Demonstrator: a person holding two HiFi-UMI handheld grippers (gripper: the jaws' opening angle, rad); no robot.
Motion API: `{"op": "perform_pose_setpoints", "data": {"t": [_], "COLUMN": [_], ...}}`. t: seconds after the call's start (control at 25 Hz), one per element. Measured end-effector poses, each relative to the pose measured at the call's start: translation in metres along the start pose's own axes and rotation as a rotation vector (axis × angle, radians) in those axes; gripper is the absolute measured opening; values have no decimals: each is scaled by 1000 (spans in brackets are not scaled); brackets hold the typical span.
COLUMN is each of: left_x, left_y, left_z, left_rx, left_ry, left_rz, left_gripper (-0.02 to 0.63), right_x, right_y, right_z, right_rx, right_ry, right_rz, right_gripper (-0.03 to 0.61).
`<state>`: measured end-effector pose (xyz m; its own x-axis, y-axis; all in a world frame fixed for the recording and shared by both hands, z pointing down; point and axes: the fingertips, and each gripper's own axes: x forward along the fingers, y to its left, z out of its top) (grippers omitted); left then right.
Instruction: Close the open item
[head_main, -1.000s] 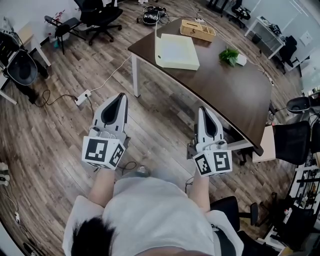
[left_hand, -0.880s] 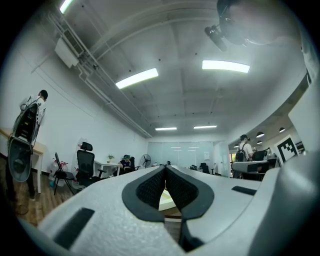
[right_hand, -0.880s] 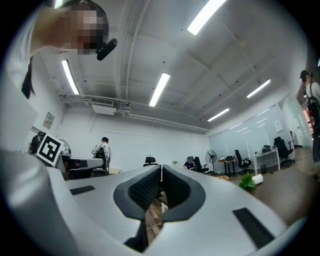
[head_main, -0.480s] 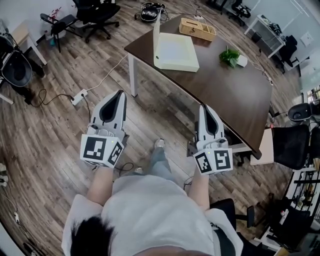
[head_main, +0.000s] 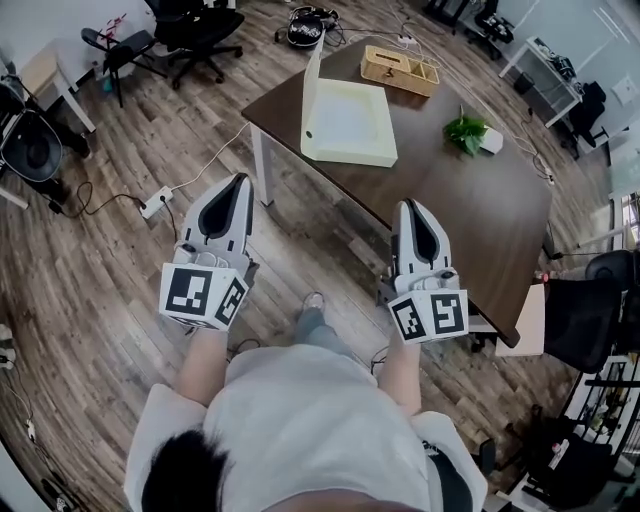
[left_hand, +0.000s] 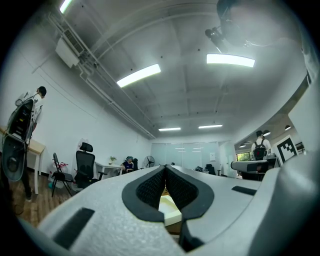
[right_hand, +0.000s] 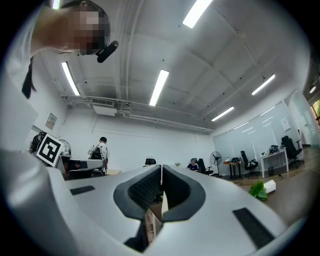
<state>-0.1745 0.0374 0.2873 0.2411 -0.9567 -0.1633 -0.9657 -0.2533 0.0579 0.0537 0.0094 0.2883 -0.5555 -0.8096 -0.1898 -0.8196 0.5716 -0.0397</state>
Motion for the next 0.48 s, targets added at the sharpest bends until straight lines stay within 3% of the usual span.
{"op": "perform_pose_setpoints", "data": {"t": [0.48], "left_x": [99], "left_y": [-12], "left_z": [-11], "left_rx": [27], "left_ry": [-7], "left_rz": [65], "left_gripper": [9], "right_x": [68], "right_y": [-90], "right_z": [-5], "right_rx": [11], "right_ry": [-8], "right_rz": [67], "right_gripper": [14]}}
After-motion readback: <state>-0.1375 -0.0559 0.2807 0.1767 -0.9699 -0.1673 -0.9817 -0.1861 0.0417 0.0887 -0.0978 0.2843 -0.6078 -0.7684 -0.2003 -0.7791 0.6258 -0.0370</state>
